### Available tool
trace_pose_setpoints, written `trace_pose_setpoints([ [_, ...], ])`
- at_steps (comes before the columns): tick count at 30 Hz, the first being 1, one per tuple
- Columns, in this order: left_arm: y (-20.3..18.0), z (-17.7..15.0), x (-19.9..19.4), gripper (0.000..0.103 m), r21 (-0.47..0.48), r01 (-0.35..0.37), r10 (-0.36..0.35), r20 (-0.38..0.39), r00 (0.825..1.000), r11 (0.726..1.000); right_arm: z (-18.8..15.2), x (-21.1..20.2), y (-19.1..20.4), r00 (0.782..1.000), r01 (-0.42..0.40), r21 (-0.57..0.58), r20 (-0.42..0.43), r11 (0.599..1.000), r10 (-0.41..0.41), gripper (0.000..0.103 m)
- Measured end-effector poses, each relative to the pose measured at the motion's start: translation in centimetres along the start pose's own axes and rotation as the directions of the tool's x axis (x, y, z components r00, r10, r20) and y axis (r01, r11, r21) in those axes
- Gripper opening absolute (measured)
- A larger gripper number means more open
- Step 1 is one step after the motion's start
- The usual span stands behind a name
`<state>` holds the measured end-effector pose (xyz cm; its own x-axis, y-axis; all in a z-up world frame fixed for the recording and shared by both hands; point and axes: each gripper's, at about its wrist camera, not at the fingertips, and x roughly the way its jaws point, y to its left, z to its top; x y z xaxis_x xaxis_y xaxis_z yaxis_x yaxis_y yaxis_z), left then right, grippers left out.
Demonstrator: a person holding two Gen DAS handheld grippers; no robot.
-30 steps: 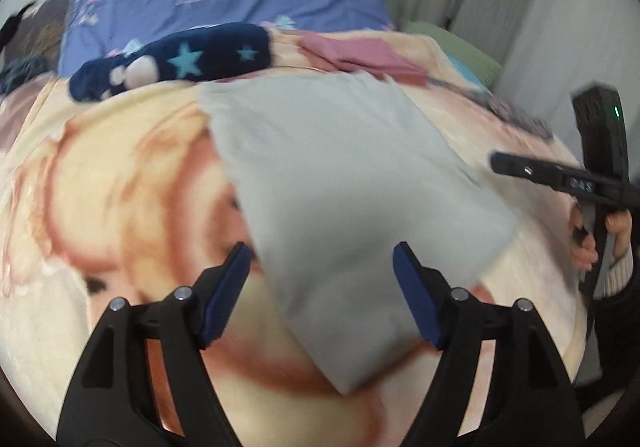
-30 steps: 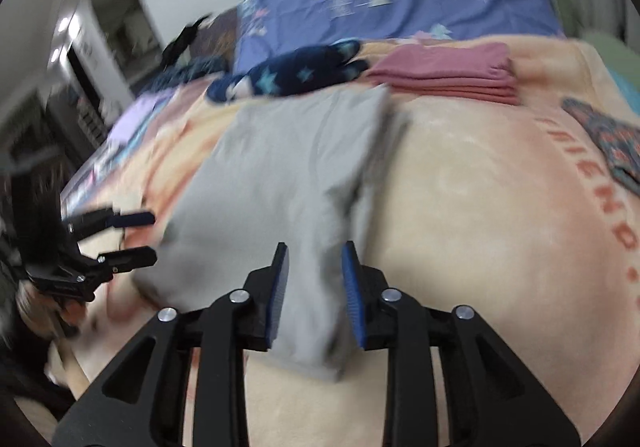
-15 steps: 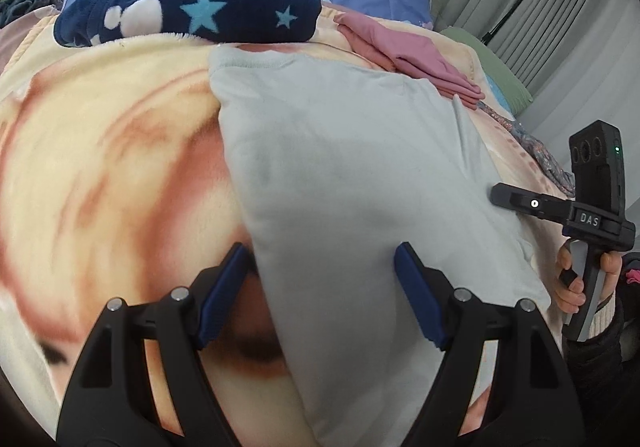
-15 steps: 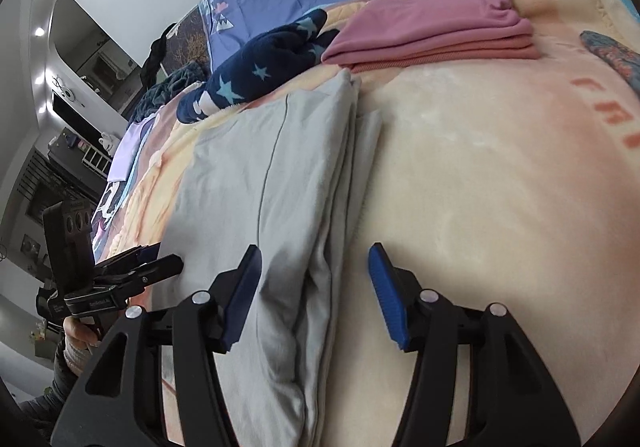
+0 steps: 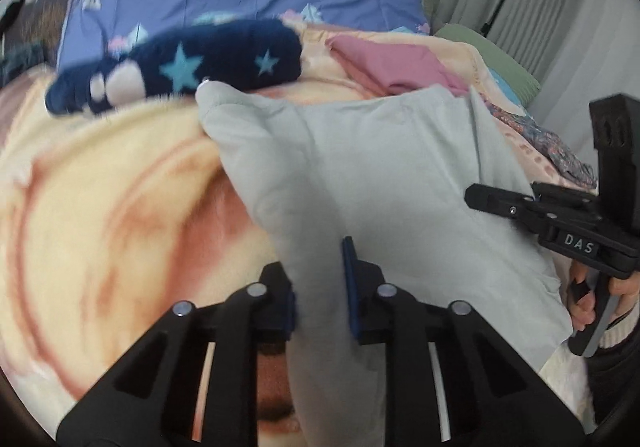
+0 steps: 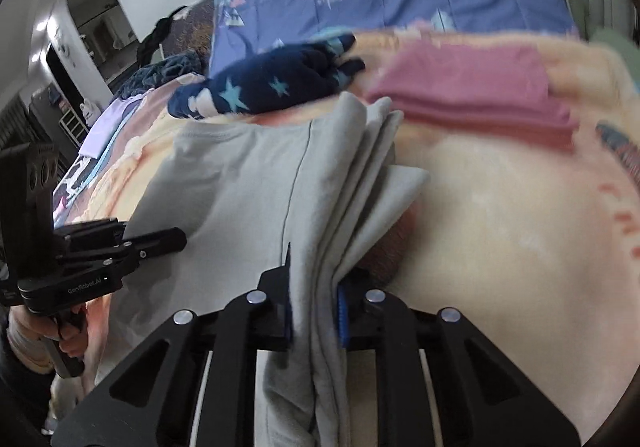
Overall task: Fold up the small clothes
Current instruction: 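Lift the grey shirt with both tools and fold it over once more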
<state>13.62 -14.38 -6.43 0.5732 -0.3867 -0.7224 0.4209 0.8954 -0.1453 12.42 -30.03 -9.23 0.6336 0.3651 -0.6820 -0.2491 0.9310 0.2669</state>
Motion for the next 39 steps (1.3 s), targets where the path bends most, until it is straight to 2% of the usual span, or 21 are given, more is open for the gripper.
trace_pose_setpoints([
  [3, -1.6, 0.8, -2.6, 0.018, 0.036, -0.018, 0.015, 0.083, 0.996, 0.999, 0.2, -2.9, 1.3, 0.996, 0.04, -0.043, 0.085, 0.998, -0.037, 0.015],
  [5, -2.9, 1.5, -4.6, 0.018, 0.071, -0.029, 0.018, 0.144, 0.989, 0.997, 0.3, -5.1, 2.0, 0.985, 0.085, -0.078, 0.159, 0.993, -0.071, 0.015],
  [9, -5.3, 2.9, -7.3, 0.018, 0.122, -0.037, 0.008, 0.23, 0.973, 0.992, 0.3, -9.6, 2.9, 0.944, 0.174, -0.113, 0.301, 0.978, -0.133, 0.015],
  [14, -8.8, 5.2, -9.7, 0.018, 0.181, -0.059, 0.003, 0.295, 0.955, 0.982, 0.4, -14.1, 2.7, 0.892, 0.25, -0.111, 0.413, 0.962, -0.184, 0.015],
  [20, -12.9, 8.1, -10.7, 0.018, 0.253, -0.12, 0.024, 0.352, 0.936, 0.96, 2.1, -17.3, 1.2, 0.853, 0.302, -0.09, 0.469, 0.949, -0.227, 0.015],
  [29, -16.7, 13.6, -8.8, 0.02, 0.294, -0.155, 0.03, 0.388, 0.921, 0.943, 5.2, -19.2, -1.5, 0.788, 0.418, -0.073, 0.525, 0.905, -0.322, 0.015],
  [32, -17.5, 15.3, -7.6, 0.02, 0.31, -0.184, 0.042, 0.412, 0.91, 0.933, 6.8, -19.1, -3.1, 0.781, 0.423, -0.053, 0.529, 0.905, -0.334, 0.015],
  [36, -18.3, 17.9, -5.9, 0.02, 0.317, -0.214, 0.063, 0.425, 0.903, 0.924, 9.3, -18.5, -5.3, 0.785, 0.408, -0.023, 0.52, 0.913, -0.338, 0.015],
  [39, -18.7, 19.9, -4.7, 0.02, 0.333, -0.238, 0.074, 0.437, 0.897, 0.913, 11.2, -17.8, -6.6, 0.779, 0.419, -0.008, 0.517, 0.908, -0.355, 0.015],
])
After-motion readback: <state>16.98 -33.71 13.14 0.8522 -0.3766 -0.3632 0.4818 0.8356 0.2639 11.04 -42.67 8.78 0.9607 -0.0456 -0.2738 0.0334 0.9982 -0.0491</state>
